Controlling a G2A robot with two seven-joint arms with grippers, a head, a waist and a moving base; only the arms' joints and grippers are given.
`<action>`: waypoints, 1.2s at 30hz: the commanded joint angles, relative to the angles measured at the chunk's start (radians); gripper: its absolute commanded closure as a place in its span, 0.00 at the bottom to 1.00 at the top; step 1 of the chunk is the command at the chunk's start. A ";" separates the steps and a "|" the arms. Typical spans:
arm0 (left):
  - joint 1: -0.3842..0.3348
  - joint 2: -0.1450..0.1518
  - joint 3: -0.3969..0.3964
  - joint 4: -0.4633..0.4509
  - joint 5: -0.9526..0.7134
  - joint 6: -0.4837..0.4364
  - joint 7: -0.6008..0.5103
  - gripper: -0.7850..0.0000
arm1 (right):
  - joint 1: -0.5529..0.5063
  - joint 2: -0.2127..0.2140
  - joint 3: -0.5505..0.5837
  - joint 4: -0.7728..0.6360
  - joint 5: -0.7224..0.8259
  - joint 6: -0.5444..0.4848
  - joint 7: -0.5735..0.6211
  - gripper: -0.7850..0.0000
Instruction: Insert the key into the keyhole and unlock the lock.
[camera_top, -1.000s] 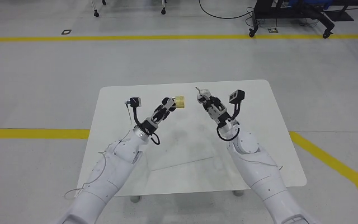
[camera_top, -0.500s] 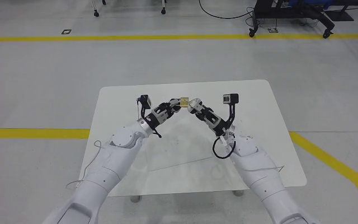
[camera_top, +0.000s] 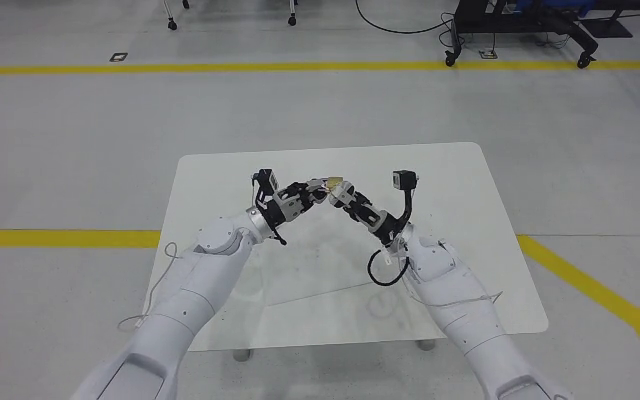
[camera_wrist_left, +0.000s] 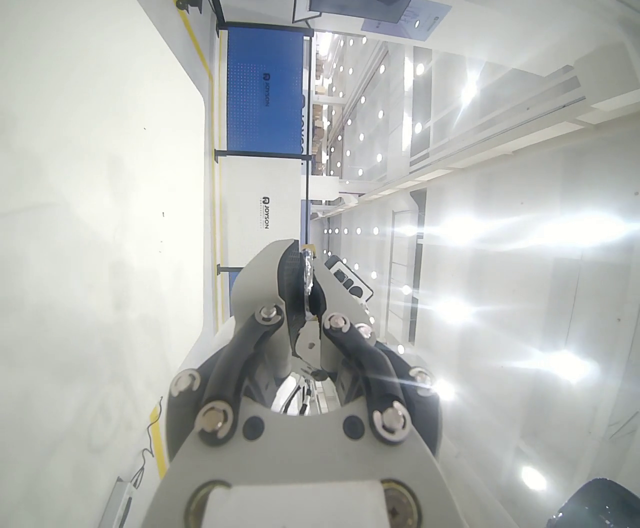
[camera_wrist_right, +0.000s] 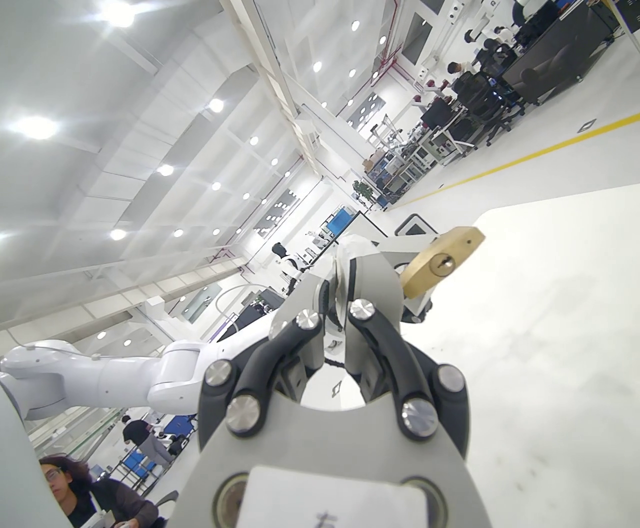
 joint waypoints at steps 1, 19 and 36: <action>-0.002 0.000 -0.004 0.003 0.003 0.003 -0.017 1.00 | 0.003 -0.002 -0.001 0.006 -0.013 0.001 -0.008 1.00; 0.011 0.002 -0.045 -0.001 -0.001 0.018 -0.103 1.00 | 0.027 -0.011 0.023 0.058 -0.023 -0.005 -0.054 1.00; 0.038 0.007 -0.062 -0.051 0.107 -0.129 -0.085 1.00 | 0.021 -0.013 0.069 0.062 0.068 -0.036 -0.071 1.00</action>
